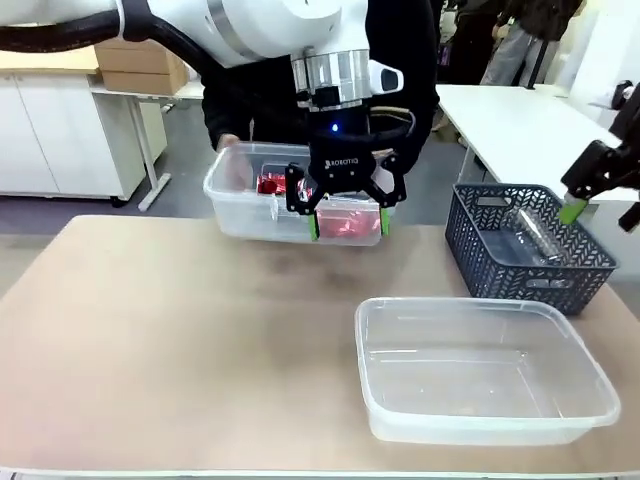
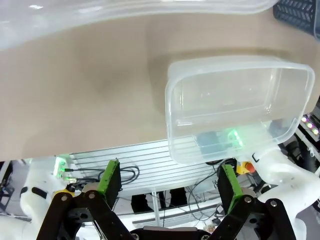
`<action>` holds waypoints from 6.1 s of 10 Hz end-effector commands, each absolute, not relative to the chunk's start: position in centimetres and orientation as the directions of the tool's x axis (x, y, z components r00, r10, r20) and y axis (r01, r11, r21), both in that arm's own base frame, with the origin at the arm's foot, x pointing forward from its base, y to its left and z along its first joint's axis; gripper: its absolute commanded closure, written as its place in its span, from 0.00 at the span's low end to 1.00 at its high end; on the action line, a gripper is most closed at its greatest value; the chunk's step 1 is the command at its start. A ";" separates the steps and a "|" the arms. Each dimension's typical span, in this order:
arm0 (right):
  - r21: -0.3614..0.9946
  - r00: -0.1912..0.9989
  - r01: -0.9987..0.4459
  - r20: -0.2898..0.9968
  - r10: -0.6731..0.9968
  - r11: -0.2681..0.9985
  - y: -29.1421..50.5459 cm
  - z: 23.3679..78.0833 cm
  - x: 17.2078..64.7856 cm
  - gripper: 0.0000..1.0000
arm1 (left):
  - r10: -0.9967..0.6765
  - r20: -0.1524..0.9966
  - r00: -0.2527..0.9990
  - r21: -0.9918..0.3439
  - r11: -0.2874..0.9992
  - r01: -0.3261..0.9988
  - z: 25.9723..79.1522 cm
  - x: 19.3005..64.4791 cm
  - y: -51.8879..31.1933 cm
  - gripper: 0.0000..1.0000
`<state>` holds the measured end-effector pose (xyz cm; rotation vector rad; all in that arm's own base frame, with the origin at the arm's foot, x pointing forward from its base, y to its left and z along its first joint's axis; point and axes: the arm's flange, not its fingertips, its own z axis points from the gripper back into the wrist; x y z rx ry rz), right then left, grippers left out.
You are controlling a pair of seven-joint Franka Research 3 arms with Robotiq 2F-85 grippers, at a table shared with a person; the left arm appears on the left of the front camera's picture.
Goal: Sort the waste into each basket.
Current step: Pick up the Organizing box on the right side of the table and lift it, then offer the picked Organizing box to the human.
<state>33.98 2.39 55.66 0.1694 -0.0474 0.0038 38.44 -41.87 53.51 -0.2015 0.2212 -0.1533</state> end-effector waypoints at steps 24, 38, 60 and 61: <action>0.128 0.963 0.003 -0.269 0.032 0.992 0.5 33.8 26.4 1.00 | -0.019 -0.025 1.000 -0.140 0.990 0.015 35.9 27.8 -42.0 1.00; 0.093 0.923 -0.010 -0.381 0.045 0.996 9.6 46.8 35.0 1.00 | 0.106 -0.011 0.994 -0.176 0.979 -0.107 46.1 26.0 -30.6 1.00; 0.195 0.900 0.058 -0.434 0.033 0.979 22.0 47.6 45.6 1.00 | 0.197 0.010 0.980 -0.237 0.953 -0.189 48.5 34.9 -21.6 1.00; 0.195 0.900 0.058 -0.434 0.033 0.979 22.0 47.6 45.6 1.00 | 0.197 0.010 0.980 -0.237 0.953 -0.189 48.5 34.9 -21.6 1.00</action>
